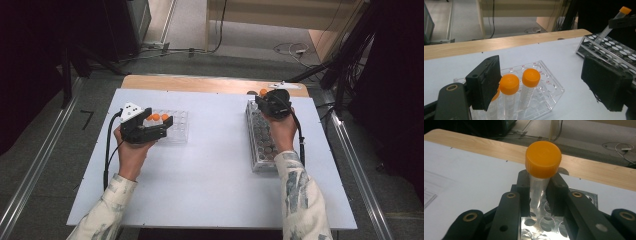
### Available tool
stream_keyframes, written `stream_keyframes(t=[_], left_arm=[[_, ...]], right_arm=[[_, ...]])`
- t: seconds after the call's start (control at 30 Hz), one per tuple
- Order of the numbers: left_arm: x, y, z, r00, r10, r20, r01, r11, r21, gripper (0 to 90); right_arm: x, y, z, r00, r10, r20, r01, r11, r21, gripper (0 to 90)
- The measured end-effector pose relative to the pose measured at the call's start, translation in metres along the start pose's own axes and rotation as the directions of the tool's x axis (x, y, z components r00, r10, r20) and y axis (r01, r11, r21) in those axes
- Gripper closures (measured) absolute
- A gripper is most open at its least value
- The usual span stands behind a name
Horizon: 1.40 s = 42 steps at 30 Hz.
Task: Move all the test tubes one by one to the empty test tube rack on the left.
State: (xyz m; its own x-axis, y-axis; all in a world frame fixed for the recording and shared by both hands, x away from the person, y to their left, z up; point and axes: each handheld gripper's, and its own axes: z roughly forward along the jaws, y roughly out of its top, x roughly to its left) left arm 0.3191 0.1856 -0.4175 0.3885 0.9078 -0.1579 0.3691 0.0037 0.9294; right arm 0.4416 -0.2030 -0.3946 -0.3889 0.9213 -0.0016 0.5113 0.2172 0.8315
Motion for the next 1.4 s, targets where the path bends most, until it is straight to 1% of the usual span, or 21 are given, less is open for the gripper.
stream_keyframes(t=[0.13,0.23,0.33,0.5,0.57,0.67,0.77,0.83,0.97,1.03,1.13,1.2,1.27,1.3,1.4], left_arm=[[-0.001,0.0,0.0,1.0,0.007,0.003,-0.007,1.0,0.003,16.6],[-0.003,0.0,0.0,1.0,0.003,0.007,-0.003,1.0,-0.002,16.6],[-0.004,0.0,-0.001,0.9999,0.007,0.012,-0.007,1.0,-0.003,16.6],[-0.009,0.001,-0.002,0.9997,0.014,0.022,-0.014,0.9999,-0.006,16.6],[-0.011,0.002,-0.002,0.9995,0.014,0.029,-0.014,0.9998,-0.011,16.6],[-0.014,0.003,-0.003,0.999,0.02,0.04,-0.02,0.9997,-0.016,16.6],[-0.02,0.003,-0.003,0.998,0.031,0.055,-0.03,0.9994,-0.017,16.5],[-0.024,0.003,-0.003,0.9968,0.041,0.068,-0.04,0.999,-0.016,16.6],[-0.036,0.004,-0.002,0.9922,0.066,0.106,-0.065,0.9978,-0.013,16.6],[-0.042,0.004,-0.002,0.9896,0.079,0.121,-0.078,0.9969,-0.013,16.6],[-0.051,0.003,-0.002,0.9838,0.104,0.146,-0.104,0.9945,-0.01,17.6],[-0.056,0.002,-0.001,0.9795,0.119,0.162,-0.12,0.9928,-0.009,19.4],[-0.062,0.001,0.0,0.9756,0.126,0.18,-0.127,0.9919,-0.006,20.4],[-0.064,0.0,0.001,0.9737,0.131,0.186,-0.133,0.9911,-0.002,20.7],[-0.071,-0.002,0.004,0.9673,0.154,0.201,-0.159,0.9872,0.008,23.2]], right_arm=[[0.003,0.002,-0.01,0.9998,-0.009,-0.017,0.009,1.0,-0.023,71.9],[0.007,0.002,-0.017,0.9991,-0.027,-0.034,0.026,0.999,-0.033,72.0],[0.015,0.001,-0.024,0.997,-0.042,-0.064,0.039,0.998,-0.04,72.0],[0.034,-0.006,-0.032,0.9893,-0.091,-0.115,0.083,0.994,-0.065,72.1],[0.04,-0.01,-0.033,0.9857,-0.1,-0.136,0.091,0.993,-0.071,72.1],[0.05,-0.016,-0.034,0.9803,-0.111,-0.163,0.101,0.993,-0.066,72.1],[0.06,-0.022,-0.035,0.9732,-0.128,-0.191,0.119,0.991,-0.062,72.1],[0.07,-0.025,-0.035,0.9663,-0.143,-0.214,0.135,0.989,-0.055,72.1],[0.092,-0.032,-0.037,0.9493,-0.175,-0.261,0.168,0.985,-0.051,72.1],[0.104,-0.036,-0.036,0.9381,-0.194,-0.287,0.188,0.981,-0.049,72.1],[0.121,-0.042,-0.033,0.9208,-0.221,-0.321,0.219,0.975,-0.043,72.0],[0.132,-0.046,-0.032,0.9117,-0.228,-0.342,0.228,0.973,-0.039,72.0],[0.142,-0.049,-0.03,0.9013,-0.245,-0.358,0.25,0.968,-0.033,72.0],[0.146,-0.051,-0.029,0.8968,-0.255,-0.362,0.261,0.965,-0.031,72.0],[0.156,-0.053,-0.025,0.8861,-0.266,-0.379,0.279,0.96,-0.022,72.0]])
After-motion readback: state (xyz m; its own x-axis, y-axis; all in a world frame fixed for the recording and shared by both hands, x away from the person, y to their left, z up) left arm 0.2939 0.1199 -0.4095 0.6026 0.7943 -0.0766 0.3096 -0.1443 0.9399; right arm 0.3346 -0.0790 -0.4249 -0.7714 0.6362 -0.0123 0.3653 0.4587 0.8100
